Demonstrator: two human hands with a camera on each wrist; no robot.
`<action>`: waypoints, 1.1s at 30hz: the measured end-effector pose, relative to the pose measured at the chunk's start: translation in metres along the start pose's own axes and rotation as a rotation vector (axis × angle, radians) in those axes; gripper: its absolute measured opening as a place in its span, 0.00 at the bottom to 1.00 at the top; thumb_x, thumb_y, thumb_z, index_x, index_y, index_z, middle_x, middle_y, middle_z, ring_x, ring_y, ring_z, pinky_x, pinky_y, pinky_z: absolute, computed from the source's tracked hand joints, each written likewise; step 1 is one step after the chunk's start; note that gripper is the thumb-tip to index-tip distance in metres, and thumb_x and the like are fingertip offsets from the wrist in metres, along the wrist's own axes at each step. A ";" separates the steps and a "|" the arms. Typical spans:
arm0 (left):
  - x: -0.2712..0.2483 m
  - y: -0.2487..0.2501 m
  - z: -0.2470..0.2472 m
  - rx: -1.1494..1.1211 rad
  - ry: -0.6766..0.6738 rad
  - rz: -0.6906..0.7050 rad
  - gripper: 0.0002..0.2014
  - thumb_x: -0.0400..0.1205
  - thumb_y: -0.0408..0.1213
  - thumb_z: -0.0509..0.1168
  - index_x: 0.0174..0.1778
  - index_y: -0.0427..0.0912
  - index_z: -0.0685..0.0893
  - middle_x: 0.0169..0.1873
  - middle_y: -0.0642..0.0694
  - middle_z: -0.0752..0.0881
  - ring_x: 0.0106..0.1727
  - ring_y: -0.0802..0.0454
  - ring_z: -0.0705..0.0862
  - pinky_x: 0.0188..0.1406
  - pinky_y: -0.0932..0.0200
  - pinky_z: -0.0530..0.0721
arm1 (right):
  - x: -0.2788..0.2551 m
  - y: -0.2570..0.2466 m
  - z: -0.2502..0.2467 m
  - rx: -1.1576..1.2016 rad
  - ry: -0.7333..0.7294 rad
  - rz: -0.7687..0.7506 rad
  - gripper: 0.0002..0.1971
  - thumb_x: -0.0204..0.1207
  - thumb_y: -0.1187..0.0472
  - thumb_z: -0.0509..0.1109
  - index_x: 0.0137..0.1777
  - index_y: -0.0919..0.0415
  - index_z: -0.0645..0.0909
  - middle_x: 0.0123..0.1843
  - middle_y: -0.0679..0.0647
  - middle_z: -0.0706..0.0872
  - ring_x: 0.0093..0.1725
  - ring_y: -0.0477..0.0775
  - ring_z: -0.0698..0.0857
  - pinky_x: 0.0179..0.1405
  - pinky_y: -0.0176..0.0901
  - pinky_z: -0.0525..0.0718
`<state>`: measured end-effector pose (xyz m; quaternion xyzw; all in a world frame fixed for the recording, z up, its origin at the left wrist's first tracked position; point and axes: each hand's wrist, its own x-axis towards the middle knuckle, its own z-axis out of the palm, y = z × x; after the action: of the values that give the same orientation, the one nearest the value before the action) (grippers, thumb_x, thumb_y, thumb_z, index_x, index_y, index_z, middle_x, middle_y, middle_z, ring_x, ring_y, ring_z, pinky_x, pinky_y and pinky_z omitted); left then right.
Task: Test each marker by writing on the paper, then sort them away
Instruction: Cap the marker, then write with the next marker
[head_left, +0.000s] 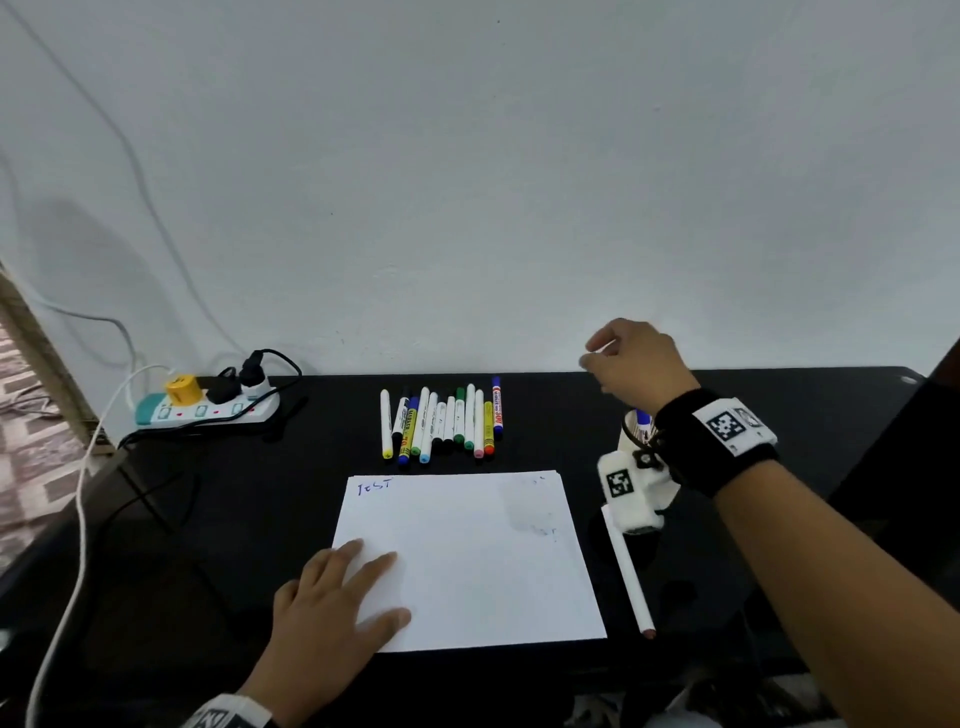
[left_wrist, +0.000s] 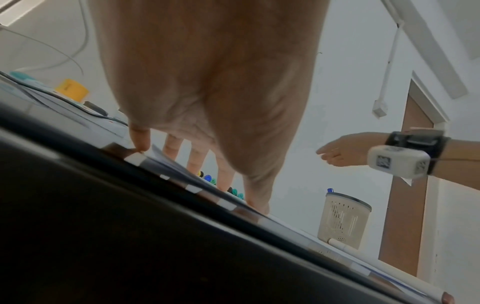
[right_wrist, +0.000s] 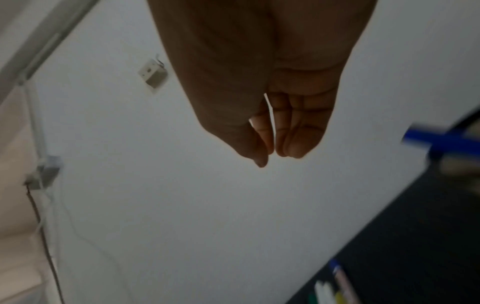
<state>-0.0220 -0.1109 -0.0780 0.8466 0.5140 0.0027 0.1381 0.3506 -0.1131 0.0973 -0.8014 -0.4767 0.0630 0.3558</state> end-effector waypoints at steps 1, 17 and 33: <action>0.000 -0.001 0.000 -0.003 0.000 0.002 0.44 0.64 0.79 0.37 0.80 0.74 0.56 0.84 0.61 0.52 0.85 0.55 0.47 0.81 0.44 0.52 | 0.006 -0.009 0.017 0.017 -0.062 0.003 0.07 0.76 0.56 0.74 0.52 0.55 0.86 0.48 0.51 0.91 0.49 0.57 0.91 0.57 0.49 0.88; 0.019 -0.014 0.018 0.059 0.140 0.056 0.34 0.56 0.80 0.58 0.55 0.73 0.86 0.57 0.57 0.89 0.61 0.52 0.75 0.37 0.42 0.87 | 0.069 -0.010 0.187 -0.346 -0.393 0.353 0.15 0.80 0.56 0.74 0.60 0.66 0.87 0.48 0.60 0.88 0.48 0.61 0.88 0.43 0.45 0.82; 0.007 -0.006 0.002 0.048 -0.024 0.041 0.31 0.65 0.76 0.54 0.57 0.69 0.86 0.58 0.54 0.89 0.60 0.49 0.83 0.46 0.44 0.85 | 0.000 -0.024 0.113 0.274 -0.290 0.284 0.09 0.84 0.62 0.70 0.55 0.68 0.85 0.42 0.62 0.92 0.41 0.61 0.94 0.53 0.57 0.94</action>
<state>-0.0239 -0.1024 -0.0820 0.8601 0.4946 -0.0167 0.1239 0.2838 -0.0484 0.0284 -0.7872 -0.3923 0.2908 0.3766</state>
